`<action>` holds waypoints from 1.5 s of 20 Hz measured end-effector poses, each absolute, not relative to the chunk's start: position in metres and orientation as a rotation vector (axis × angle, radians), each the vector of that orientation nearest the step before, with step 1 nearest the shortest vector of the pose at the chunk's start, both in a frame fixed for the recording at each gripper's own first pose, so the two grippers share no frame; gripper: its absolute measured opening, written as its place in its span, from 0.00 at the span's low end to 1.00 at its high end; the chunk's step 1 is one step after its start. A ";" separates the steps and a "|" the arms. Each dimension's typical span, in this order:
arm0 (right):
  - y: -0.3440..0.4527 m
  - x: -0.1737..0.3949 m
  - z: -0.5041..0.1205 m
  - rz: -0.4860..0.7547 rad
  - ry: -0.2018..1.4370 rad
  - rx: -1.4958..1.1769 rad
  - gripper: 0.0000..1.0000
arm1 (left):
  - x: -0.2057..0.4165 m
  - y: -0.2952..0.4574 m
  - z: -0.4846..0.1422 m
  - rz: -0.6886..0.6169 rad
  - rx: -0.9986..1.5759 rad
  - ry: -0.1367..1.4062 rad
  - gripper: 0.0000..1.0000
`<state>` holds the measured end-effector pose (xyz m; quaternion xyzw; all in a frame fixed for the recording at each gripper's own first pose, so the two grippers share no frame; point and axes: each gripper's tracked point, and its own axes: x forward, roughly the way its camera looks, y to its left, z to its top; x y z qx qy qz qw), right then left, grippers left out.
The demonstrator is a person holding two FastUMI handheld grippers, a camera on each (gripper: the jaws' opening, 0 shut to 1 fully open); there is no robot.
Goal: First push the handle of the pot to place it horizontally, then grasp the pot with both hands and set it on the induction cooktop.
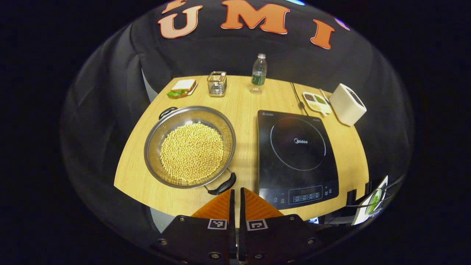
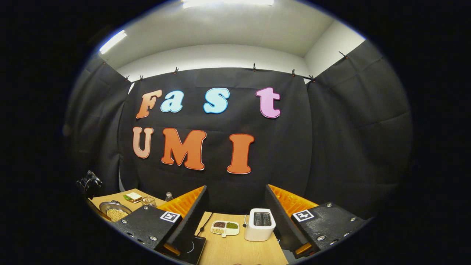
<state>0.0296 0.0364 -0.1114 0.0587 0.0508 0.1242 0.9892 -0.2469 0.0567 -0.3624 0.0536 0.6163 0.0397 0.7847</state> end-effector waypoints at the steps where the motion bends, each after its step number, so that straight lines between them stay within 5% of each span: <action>1: 0.038 0.030 -0.113 0.245 0.108 0.116 0.95 | -0.254 0.062 -0.370 0.083 0.119 1.354 0.05; 13: 0.010 0.024 -0.109 0.111 0.133 0.038 0.95 | -0.301 0.136 -0.441 0.036 0.256 1.610 0.04; 30: -0.007 0.000 -0.114 0.014 0.185 -0.019 0.95 | -0.274 0.117 -0.477 -0.229 0.429 1.658 0.02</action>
